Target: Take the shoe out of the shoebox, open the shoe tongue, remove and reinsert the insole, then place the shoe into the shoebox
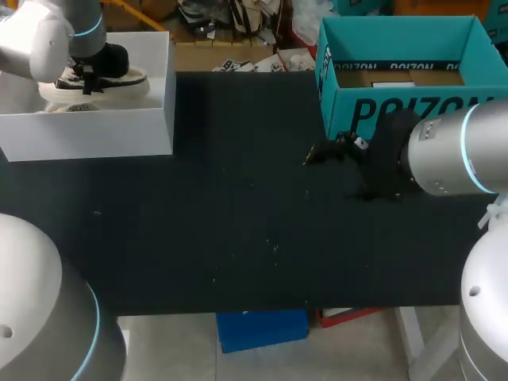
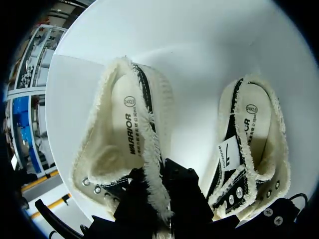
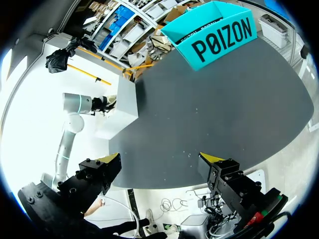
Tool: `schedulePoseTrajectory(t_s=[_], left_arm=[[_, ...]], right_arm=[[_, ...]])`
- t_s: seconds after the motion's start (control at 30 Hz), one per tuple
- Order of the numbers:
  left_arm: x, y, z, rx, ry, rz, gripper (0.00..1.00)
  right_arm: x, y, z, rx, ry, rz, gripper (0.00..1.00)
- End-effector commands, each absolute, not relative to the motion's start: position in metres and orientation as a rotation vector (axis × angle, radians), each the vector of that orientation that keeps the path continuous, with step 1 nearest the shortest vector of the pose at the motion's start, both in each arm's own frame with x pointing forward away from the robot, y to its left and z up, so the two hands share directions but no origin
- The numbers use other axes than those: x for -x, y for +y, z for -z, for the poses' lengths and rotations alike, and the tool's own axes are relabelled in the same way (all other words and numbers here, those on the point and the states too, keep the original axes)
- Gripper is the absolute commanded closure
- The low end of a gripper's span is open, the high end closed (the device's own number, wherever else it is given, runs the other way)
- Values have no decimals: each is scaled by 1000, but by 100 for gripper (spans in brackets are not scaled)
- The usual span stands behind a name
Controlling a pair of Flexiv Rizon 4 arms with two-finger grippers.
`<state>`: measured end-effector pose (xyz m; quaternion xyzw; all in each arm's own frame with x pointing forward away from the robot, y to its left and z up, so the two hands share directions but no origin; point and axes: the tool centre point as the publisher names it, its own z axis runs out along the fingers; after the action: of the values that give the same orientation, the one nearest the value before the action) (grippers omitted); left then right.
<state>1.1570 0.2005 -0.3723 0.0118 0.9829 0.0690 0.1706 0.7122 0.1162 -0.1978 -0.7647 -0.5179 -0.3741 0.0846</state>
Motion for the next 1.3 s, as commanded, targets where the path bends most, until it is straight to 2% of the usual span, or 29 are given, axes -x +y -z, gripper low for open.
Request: schedulePoseTrajectory(t_s=[0.03,0.17,0.2,0.23,0.47,0.87,1.3], left_arm=[[-1167,199,381,-29,2798,-204,100],[-1167,197,382,-8,2803,-201,100],[-1167,197,382,-2,2806,-198,47],[-1167,197,382,-3,2807,-196,0],[-1163,189,355,25,2831,-173,0],[-1146,150,257,162,2891,-46,0],[-1099,112,207,326,2889,-70,0]], right_arm=[[-712,118,198,2286,-1545,1115,0],[-712,118,198,2286,-1545,1115,0],[-712,118,198,2286,-1545,1115,0],[-712,118,198,2286,-1545,1115,0],[-712,118,198,2286,-1545,1115,0],[-712,118,198,2286,-1545,1115,0],[-712,118,198,2286,-1545,1115,0]])
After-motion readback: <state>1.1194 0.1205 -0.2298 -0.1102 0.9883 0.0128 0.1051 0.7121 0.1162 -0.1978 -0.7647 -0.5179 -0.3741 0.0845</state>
